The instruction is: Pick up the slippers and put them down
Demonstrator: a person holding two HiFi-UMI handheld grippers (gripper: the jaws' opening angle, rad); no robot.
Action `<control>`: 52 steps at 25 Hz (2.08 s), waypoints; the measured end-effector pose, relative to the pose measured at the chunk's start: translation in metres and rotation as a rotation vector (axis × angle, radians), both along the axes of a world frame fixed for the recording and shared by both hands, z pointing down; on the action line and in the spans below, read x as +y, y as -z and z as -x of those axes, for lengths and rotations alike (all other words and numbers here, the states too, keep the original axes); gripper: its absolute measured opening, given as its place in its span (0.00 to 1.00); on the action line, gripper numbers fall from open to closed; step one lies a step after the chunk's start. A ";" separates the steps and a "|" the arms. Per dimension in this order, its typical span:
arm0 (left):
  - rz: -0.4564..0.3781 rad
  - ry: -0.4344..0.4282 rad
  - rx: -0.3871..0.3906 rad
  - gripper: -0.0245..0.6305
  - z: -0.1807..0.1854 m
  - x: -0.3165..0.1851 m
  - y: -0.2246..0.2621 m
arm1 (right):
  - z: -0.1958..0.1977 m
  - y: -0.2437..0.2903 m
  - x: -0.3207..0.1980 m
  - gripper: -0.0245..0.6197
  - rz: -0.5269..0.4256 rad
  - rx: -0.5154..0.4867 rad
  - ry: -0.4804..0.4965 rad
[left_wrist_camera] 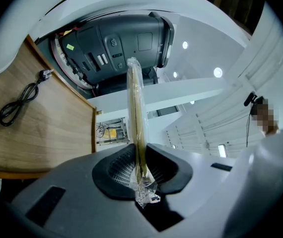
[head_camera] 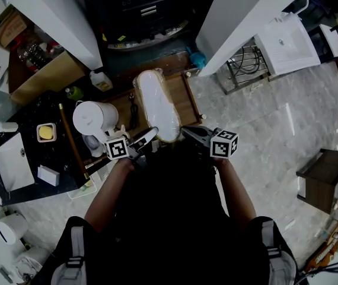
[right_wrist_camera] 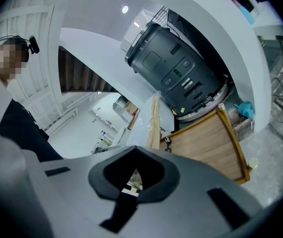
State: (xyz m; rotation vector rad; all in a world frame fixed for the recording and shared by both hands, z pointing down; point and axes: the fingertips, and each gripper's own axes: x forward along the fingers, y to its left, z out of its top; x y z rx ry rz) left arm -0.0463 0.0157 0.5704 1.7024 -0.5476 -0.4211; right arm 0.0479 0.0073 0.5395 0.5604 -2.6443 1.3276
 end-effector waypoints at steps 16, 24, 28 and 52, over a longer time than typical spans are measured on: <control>-0.008 0.011 0.035 0.15 -0.001 0.003 0.007 | 0.001 0.002 0.004 0.05 -0.011 0.002 0.006; -0.006 0.013 0.040 0.15 0.002 0.004 0.007 | 0.004 0.002 0.004 0.05 -0.011 0.000 0.010; -0.001 0.015 0.038 0.15 0.002 0.004 0.006 | 0.005 0.002 0.004 0.05 -0.012 -0.001 0.011; -0.004 -0.001 0.031 0.15 0.002 -0.003 0.002 | 0.003 0.005 0.003 0.05 -0.016 0.009 -0.003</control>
